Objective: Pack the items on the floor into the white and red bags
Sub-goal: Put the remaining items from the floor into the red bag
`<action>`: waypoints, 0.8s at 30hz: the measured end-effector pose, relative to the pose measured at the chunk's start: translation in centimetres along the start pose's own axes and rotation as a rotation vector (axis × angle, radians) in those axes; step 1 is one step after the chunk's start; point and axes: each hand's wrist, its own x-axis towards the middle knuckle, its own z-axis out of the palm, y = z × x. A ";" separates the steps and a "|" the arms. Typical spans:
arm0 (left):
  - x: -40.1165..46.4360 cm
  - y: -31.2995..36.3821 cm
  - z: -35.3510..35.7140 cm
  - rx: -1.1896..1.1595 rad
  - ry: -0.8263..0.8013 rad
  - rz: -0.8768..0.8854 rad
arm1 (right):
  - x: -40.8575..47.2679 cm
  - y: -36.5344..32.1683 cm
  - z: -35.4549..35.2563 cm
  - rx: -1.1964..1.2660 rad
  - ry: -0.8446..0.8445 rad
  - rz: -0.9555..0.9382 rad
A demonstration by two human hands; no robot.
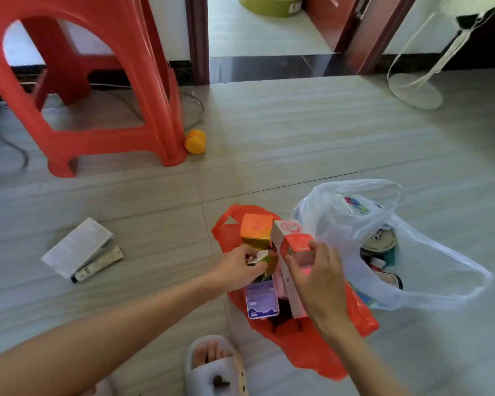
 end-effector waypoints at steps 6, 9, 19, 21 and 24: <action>0.2 0.1 1.8 0.105 -0.206 0.028 | -0.1 1.5 1.5 -0.121 -0.187 0.013; -0.2 -0.5 1.3 0.149 -0.204 0.056 | -0.4 1.7 1.2 -0.137 -0.195 -0.030; -3.8 -4.1 -6.7 0.350 0.119 0.177 | -2.0 -1.4 -0.4 -0.060 -0.213 -0.205; -4.8 -5.7 -8.8 0.352 0.202 0.142 | -2.2 -2.6 -0.2 -0.062 -0.225 -0.267; -6.2 -9.1 -11.1 0.360 0.276 0.073 | -2.3 -5.1 1.1 -0.017 -0.238 -0.323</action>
